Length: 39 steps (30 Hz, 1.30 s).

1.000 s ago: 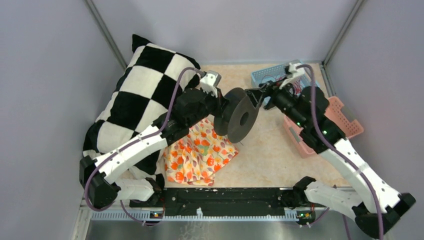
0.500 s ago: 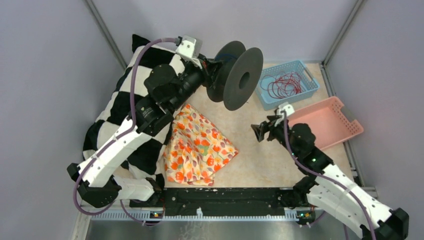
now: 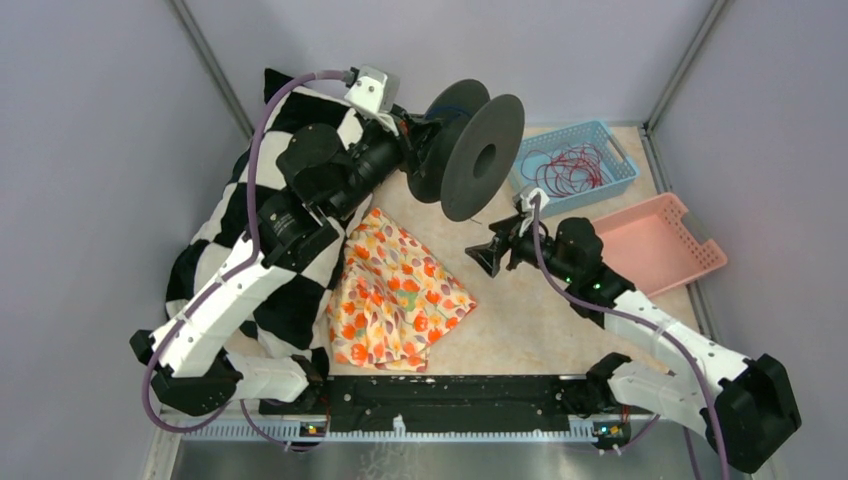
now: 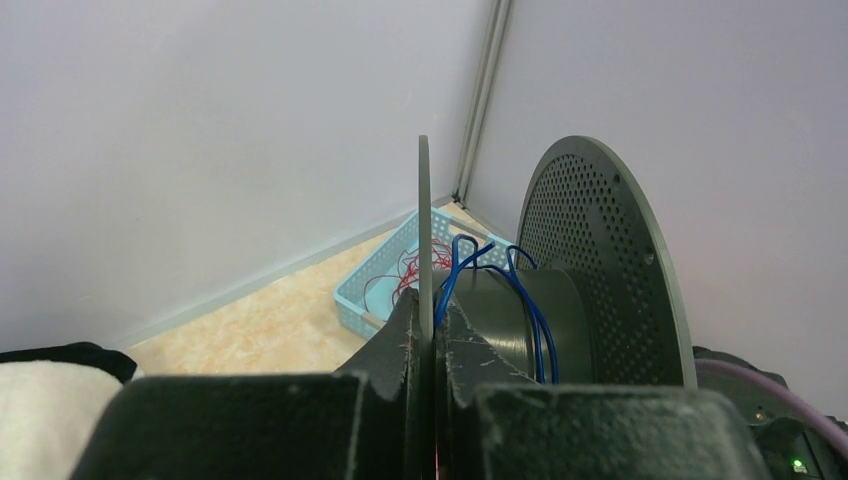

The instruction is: Wrap the cables

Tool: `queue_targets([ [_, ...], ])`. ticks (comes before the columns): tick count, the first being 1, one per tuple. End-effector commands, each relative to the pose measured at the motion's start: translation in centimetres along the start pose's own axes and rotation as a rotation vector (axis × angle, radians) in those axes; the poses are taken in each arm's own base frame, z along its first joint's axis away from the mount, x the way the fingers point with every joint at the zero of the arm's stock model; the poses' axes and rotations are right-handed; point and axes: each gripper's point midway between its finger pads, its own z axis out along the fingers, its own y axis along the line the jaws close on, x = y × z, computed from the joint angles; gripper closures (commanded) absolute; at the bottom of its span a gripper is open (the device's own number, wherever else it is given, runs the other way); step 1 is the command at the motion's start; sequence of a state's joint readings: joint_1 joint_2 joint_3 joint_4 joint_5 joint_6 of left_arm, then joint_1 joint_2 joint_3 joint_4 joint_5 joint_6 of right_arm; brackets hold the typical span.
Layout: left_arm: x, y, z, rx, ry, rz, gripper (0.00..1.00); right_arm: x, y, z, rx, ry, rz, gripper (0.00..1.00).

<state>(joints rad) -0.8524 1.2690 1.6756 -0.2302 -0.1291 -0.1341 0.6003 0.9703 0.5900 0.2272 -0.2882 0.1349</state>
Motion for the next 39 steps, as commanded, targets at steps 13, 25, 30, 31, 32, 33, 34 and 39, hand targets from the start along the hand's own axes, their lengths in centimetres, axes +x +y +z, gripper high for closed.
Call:
queue_targets([
  [13,-6.2,-1.4,-2.2,0.071,-0.188,-0.03,1.0,-6.4,1.1,1.5,-0.065,-0.179,0.022,0.21],
  [25,-5.9,-1.8,-2.4,0.095,-0.188,-0.043,1.0,-6.8,1.4,2.2,-0.09,-0.179,0.027,0.6],
  [30,-5.8,-1.7,-2.4,0.088,-0.187,-0.044,1.0,-6.9,1.1,2.0,-0.07,-0.181,0.022,1.0],
  [31,-5.8,-1.5,-2.3,0.078,-0.187,-0.045,1.0,-6.8,1.2,1.9,-0.072,-0.178,0.022,1.0],
  [32,-5.7,-1.3,-2.3,0.067,-0.186,-0.046,1.0,-6.8,1.3,1.9,-0.075,-0.173,0.023,1.0],
  [33,-5.6,-1.0,-2.2,0.05,-0.186,-0.048,1.0,-6.6,1.5,1.8,-0.085,-0.163,0.026,1.0],
  [34,-5.3,-0.6,-2.0,0.028,-0.183,-0.048,1.0,-6.5,1.8,1.5,-0.097,-0.152,0.027,1.0],
  [39,-2.9,1.7,-1.4,-0.078,-0.207,-0.022,1.0,-4.8,4.5,-0.2,-0.179,-0.054,0.018,1.0],
])
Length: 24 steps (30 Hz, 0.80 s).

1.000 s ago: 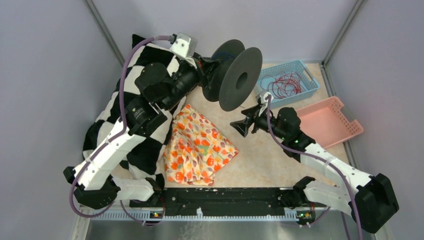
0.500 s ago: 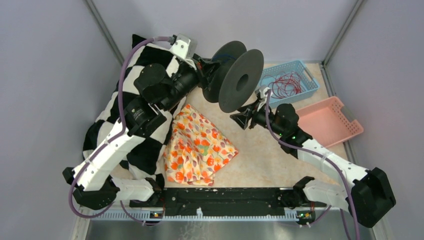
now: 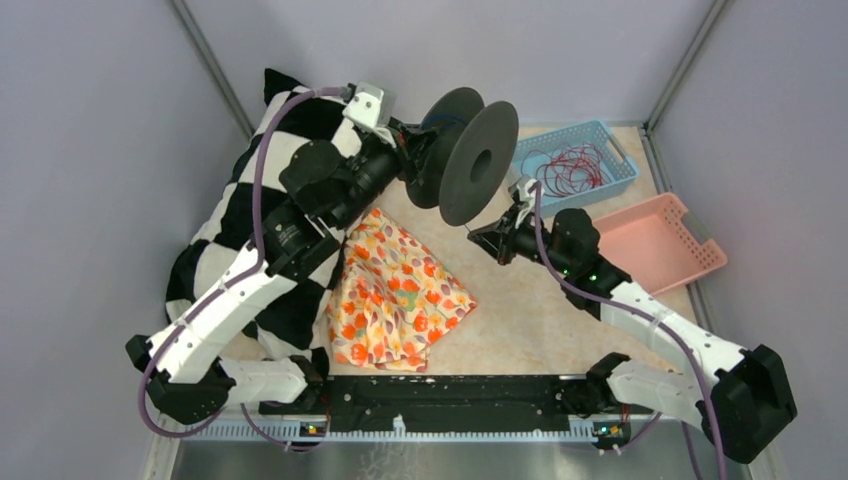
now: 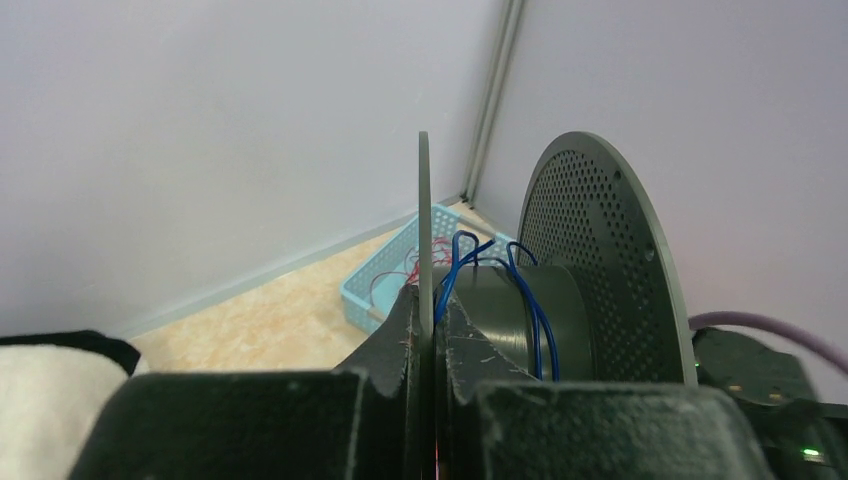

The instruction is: Wrap the cables

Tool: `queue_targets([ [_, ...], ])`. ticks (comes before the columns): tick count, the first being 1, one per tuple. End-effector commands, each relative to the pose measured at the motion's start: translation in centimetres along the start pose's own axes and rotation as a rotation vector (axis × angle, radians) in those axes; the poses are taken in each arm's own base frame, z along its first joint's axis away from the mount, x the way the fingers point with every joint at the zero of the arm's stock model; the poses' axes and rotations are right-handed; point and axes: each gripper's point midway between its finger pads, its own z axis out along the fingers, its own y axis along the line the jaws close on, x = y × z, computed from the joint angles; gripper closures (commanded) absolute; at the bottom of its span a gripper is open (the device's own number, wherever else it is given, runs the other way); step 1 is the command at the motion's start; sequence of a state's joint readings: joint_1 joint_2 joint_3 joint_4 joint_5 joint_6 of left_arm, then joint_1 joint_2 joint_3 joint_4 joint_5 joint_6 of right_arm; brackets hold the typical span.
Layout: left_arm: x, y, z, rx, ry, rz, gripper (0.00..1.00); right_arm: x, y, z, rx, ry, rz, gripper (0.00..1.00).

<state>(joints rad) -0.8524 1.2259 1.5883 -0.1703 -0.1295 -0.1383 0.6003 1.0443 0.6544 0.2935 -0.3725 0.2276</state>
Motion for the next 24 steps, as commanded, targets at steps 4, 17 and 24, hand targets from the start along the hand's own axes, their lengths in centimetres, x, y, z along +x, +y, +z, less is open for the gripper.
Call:
queue_targets([
  [4,-0.6,3.0,0.2,-0.153,-0.152,-0.001,1.0,-2.4,6.4,-3.0,-0.149,0.044,-0.102,1.0],
  [17,8.4,4.9,3.4,-0.239,0.107,0.092,1.0,-11.0,12.1,-6.8,-0.283,-0.049,-0.259,1.0],
  [24,11.8,2.9,3.0,-0.11,0.234,0.087,1.0,-16.2,10.2,-4.9,-0.139,-0.137,-0.279,1.0],
])
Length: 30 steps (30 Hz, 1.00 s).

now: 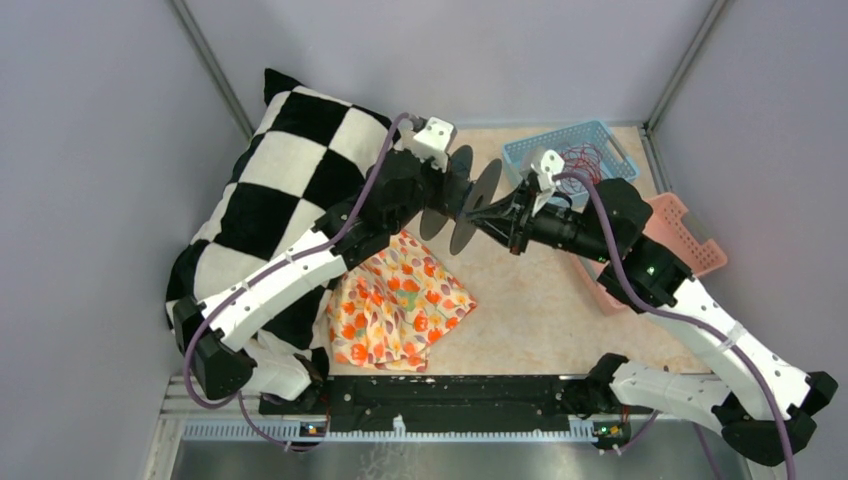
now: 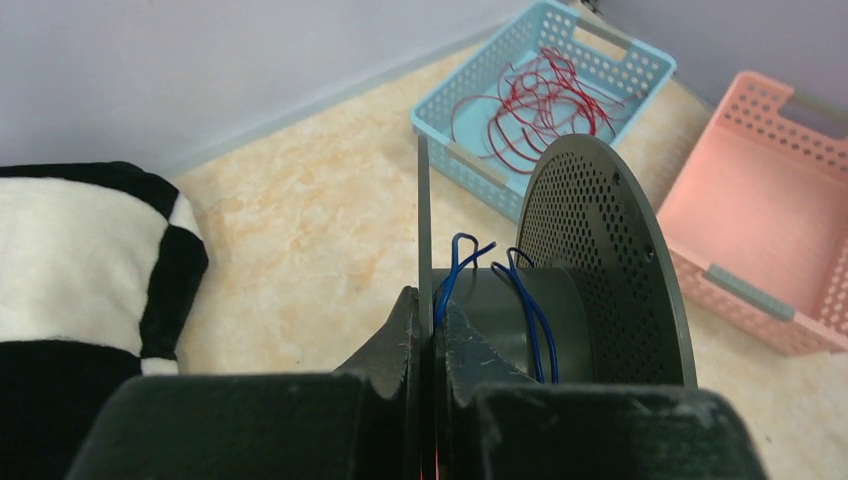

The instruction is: Wrap the cables

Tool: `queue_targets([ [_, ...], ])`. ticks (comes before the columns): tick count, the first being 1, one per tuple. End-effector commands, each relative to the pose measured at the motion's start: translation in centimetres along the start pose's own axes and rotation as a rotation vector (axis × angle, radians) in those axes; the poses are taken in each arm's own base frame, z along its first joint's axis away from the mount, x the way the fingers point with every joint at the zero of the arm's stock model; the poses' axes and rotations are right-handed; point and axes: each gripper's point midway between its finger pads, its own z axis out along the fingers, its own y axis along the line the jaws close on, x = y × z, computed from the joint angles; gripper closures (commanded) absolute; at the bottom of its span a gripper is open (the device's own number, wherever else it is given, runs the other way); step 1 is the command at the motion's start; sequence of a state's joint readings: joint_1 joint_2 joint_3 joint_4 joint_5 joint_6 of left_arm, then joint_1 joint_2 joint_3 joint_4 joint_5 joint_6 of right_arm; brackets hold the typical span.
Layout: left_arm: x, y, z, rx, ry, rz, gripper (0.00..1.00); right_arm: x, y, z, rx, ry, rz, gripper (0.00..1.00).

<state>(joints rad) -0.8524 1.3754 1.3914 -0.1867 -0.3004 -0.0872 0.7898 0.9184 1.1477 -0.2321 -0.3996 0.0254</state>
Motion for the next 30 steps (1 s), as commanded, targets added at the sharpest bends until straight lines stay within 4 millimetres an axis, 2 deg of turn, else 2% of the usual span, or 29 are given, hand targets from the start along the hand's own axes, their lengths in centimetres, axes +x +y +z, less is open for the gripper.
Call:
queue_targets([
  [1,-4.0,-1.7,-1.8,0.115,-0.094,-0.03,1.0,-3.8,-2.5,0.3,0.115,-0.078,-0.049,1.0],
  [3,-3.8,-2.1,-2.5,0.15,-0.086,-0.025,1.0,-4.7,-3.6,0.1,0.158,-0.101,-0.058,1.0],
  [5,-3.7,-2.6,-3.3,0.191,-0.081,-0.014,1.0,-4.8,-4.9,-0.1,0.192,-0.1,-0.082,1.0],
  [10,-3.5,-3.6,-5.6,0.296,-0.077,0.02,1.0,-4.2,-6.6,-0.8,0.204,-0.077,-0.086,1.0],
  [15,-4.5,-4.6,-8.2,0.433,-0.1,0.052,1.0,-3.4,-8.1,-2.2,0.244,-0.06,-0.078,1.0],
  [21,-4.1,-6.1,-9.8,0.589,-0.048,0.098,1.0,-1.8,-8.2,-2.4,0.229,-0.059,-0.037,1.0],
  [25,-4.8,-6.2,-10.4,0.629,-0.073,0.083,1.0,-1.0,-7.4,-2.7,0.191,-0.065,-0.061,1.0],
  [30,-5.8,-6.6,-11.8,0.781,-0.087,0.019,1.0,1.3,-6.4,-3.5,0.101,0.014,-0.105,1.0],
])
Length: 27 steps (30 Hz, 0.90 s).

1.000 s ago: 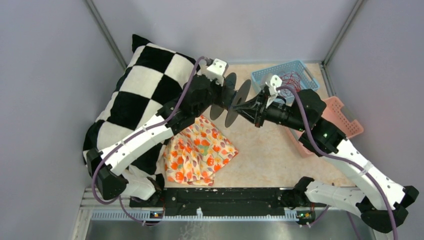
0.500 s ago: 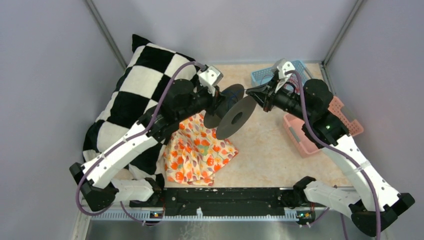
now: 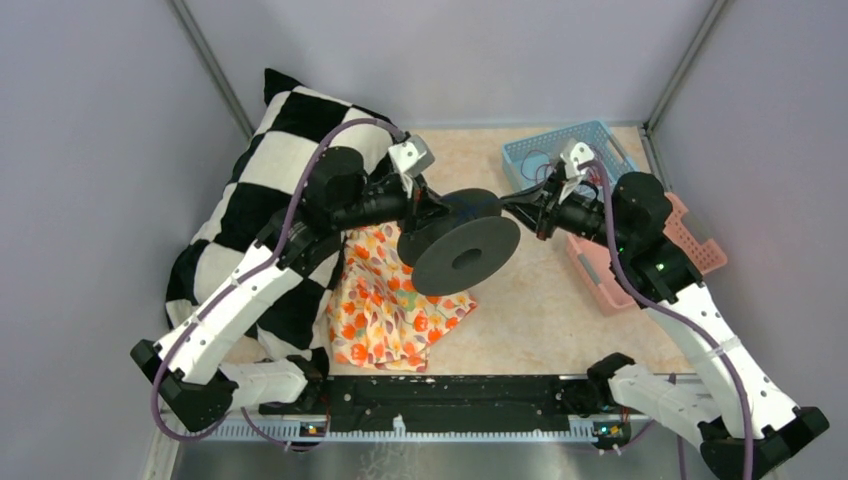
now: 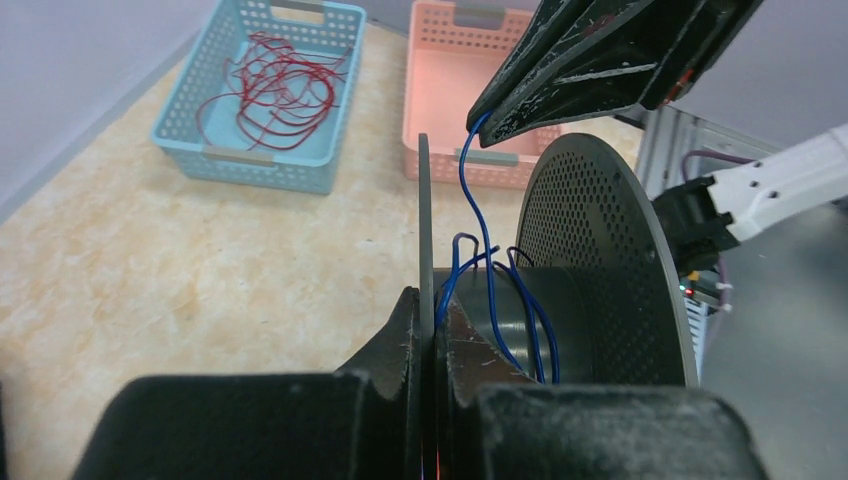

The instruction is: Wrap the cables

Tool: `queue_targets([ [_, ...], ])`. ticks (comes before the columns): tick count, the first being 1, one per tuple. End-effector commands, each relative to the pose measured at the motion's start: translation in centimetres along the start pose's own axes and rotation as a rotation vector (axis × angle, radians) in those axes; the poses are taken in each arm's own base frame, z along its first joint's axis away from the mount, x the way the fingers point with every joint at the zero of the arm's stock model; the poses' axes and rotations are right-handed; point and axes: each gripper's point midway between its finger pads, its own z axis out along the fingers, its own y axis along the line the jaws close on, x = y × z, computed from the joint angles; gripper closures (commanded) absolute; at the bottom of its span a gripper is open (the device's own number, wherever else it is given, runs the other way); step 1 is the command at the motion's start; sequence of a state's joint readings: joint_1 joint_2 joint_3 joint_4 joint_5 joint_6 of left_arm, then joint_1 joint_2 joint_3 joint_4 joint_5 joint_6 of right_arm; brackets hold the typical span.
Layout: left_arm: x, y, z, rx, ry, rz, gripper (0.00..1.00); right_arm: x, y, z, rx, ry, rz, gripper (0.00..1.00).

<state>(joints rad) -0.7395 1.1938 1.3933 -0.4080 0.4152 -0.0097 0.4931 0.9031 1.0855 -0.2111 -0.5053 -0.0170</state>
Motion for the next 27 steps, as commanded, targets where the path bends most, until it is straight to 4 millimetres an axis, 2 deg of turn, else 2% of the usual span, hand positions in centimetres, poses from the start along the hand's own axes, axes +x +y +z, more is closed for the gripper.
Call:
queue_targets([
  [1,-5.2,-2.8,-2.3,0.221,-0.152,0.015,1.0,-0.1,1.4,-1.4,-0.128,-0.005,-0.074,1.0],
  [4,-5.3,-2.4,-2.9,0.29,-0.13,-0.024,1.0,-0.3,1.9,-2.9,-0.241,-0.01,-0.029,1.0],
  [6,-5.2,-1.9,-3.0,0.325,-0.111,-0.051,1.0,-0.5,3.1,-3.9,-0.348,-0.024,0.019,1.0],
  [10,-5.9,-1.6,-3.1,0.387,-0.121,-0.117,1.0,-0.2,4.2,-4.4,-0.423,-0.039,0.068,1.0],
  [16,-7.0,-1.4,-2.9,0.483,-0.175,-0.203,1.0,-0.5,4.8,-4.5,-0.437,-0.102,0.1,1.0],
  [23,-6.6,-0.8,-1.5,0.564,-0.173,-0.307,1.0,-0.8,5.1,-4.7,-0.44,-0.148,0.121,1.0],
  [27,-7.1,-0.6,-1.2,0.594,-0.224,-0.318,1.0,-1.7,5.2,-4.8,-0.429,-0.222,0.138,1.0],
])
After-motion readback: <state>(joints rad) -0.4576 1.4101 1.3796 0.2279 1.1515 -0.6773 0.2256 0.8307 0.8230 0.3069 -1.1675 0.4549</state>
